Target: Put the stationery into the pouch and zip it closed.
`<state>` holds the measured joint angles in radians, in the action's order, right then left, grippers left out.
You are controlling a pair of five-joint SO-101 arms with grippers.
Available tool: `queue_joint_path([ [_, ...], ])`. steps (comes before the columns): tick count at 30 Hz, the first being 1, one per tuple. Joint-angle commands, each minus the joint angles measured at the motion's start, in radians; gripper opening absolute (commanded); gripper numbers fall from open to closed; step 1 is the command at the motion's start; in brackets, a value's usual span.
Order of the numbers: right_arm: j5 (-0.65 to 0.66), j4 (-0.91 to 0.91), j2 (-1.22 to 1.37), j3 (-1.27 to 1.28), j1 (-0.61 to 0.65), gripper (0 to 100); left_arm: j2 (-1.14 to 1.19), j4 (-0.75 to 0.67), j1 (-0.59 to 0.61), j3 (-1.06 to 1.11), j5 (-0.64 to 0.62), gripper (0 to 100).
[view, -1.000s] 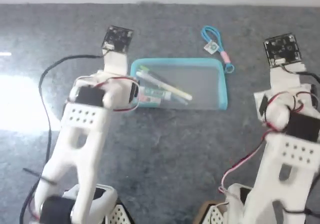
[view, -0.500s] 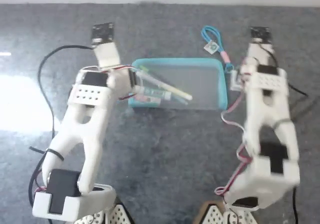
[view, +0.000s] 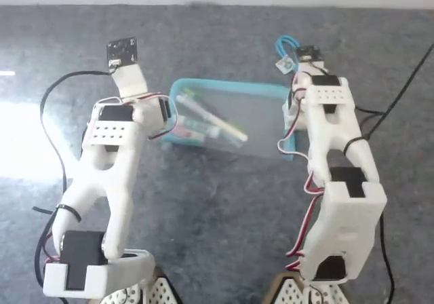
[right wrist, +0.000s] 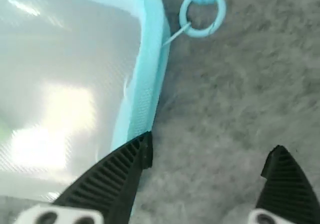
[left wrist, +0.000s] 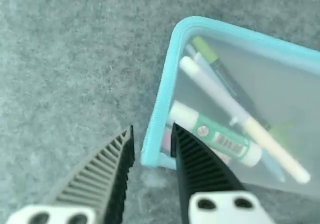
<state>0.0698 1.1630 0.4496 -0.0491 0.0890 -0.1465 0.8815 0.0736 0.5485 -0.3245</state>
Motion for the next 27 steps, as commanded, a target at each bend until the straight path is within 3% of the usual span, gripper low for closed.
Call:
queue_joint_path([
  [1,0.02,0.056,-0.008,-0.014,0.077,36.6,-0.006,-0.021,0.008,-0.005,0.012,11],
  [8,0.014,-0.002,-0.222,0.222,0.202,36.4,-0.003,-0.021,0.008,-0.005,0.012,11],
  [14,0.041,-0.182,-0.521,0.562,0.421,36.4,-0.003,-0.023,0.008,-0.005,0.012,11],
  [18,0.058,-0.211,-0.613,0.617,0.519,36.5,-0.003,-0.018,0.009,-0.005,0.012,11],
  [23,0.068,-0.214,-0.805,0.601,0.401,36.6,-0.008,-0.023,0.009,0.013,0.012,11],
  [27,0.187,-0.288,-0.932,0.586,0.277,36.0,-0.009,-0.023,0.009,0.015,0.012,11],
])
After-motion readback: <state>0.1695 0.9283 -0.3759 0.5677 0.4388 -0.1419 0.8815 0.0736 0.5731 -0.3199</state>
